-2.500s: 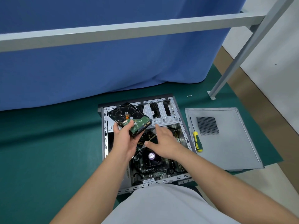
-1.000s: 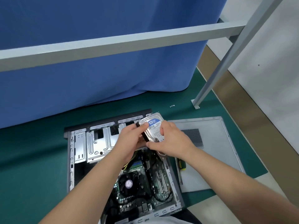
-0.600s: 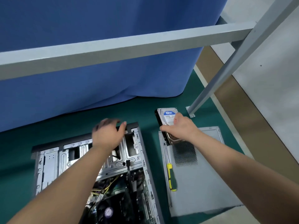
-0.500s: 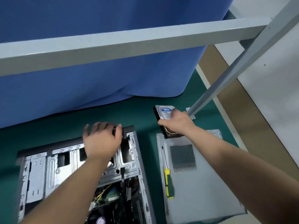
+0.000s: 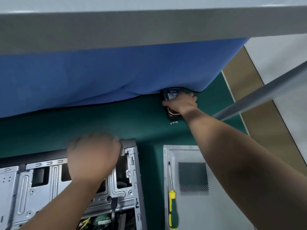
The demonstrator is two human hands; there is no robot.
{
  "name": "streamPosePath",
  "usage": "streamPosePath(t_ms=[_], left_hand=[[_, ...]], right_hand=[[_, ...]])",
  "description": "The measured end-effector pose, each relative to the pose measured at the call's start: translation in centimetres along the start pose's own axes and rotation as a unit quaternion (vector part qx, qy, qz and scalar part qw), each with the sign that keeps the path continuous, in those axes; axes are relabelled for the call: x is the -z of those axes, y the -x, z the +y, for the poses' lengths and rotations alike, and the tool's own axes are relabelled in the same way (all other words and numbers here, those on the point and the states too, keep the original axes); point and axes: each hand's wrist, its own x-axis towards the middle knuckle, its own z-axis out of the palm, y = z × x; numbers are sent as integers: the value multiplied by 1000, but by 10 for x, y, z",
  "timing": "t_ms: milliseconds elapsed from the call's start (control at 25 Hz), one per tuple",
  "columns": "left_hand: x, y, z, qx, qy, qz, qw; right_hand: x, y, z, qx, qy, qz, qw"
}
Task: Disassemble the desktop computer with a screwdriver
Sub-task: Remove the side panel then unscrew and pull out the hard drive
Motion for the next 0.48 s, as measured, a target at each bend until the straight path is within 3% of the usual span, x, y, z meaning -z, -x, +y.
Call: streamPosePath(t_ms=[480], left_hand=[[2,0,3,3,-5,-7,1000]], right_hand=[[-30,-12,15,6,30,30,999]])
